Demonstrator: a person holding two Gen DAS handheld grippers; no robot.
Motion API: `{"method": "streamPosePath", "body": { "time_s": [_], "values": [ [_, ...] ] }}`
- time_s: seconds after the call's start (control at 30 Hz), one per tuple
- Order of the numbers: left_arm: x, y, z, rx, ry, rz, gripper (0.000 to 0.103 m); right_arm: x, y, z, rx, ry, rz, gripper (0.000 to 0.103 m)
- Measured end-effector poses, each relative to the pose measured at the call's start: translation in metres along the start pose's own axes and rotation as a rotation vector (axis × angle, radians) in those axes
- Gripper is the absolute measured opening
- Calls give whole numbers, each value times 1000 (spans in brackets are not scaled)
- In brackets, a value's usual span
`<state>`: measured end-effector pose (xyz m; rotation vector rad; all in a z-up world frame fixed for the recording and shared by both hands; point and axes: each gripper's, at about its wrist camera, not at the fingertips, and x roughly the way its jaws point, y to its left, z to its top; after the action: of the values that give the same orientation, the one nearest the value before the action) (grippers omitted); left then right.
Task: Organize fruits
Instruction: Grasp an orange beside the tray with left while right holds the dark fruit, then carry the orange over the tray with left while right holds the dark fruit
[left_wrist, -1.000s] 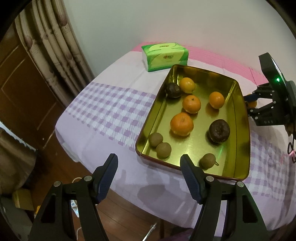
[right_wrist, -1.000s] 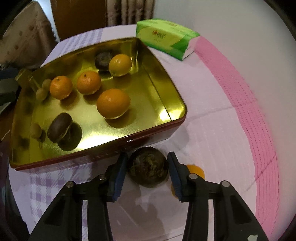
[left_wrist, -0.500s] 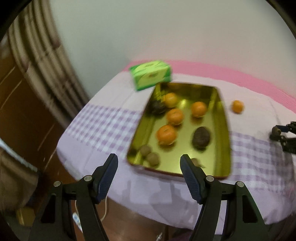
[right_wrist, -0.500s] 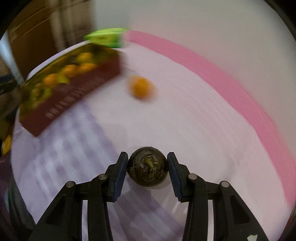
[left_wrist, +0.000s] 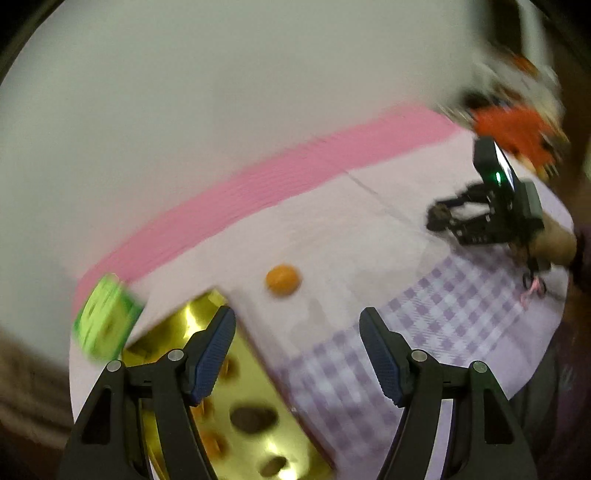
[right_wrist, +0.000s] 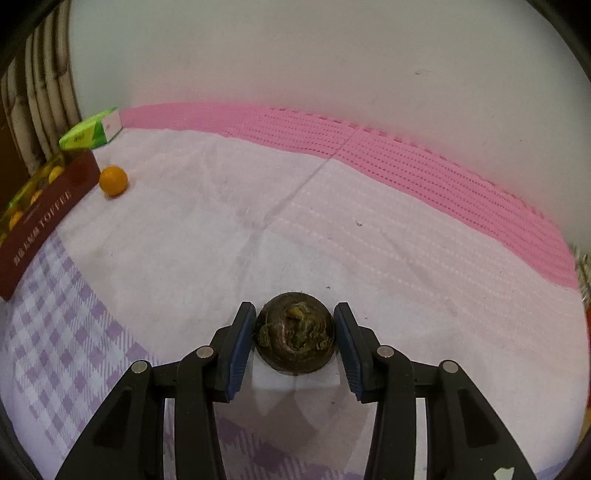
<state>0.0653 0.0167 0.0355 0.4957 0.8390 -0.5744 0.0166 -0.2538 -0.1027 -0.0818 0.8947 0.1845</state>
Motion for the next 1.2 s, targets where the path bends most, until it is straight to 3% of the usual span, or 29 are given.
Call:
{"method": "streamPosePath", "body": {
  "time_s": [0.1,0.23,0.53,0.63,0.67,0.8,0.9,0.97,1.07,1.2],
  "values": [
    [43,9,26,123,108,-95,70,-2,-6,-1,3,-5,-2,41],
    [89,14,37,298,184,-111,70,3,-3,0,4,-2,17,41],
    [153,37,45,388,290,-262,60,-2,-14,-4,33,-7,51,42],
    [170,35,41,423,337,-288,44,-2,-16,-5,42,-8,59,42],
    [172,38,42,400,329,-324,38,-1,-16,-4,45,-8,60,42],
    [179,47,45,266,332,-366,37,-1,-16,-4,49,-9,56,42],
    [173,45,41,143,348,-269,37,0,-15,-3,48,-7,56,42],
    [152,37,39,46,296,-216,37,0,-16,-3,54,-8,62,42],
    [114,32,31,-185,243,-235,37,1,-17,-2,57,-8,64,42],
    [67,14,10,-345,199,-216,37,1,-16,-3,57,-8,63,42]
  ]
}}
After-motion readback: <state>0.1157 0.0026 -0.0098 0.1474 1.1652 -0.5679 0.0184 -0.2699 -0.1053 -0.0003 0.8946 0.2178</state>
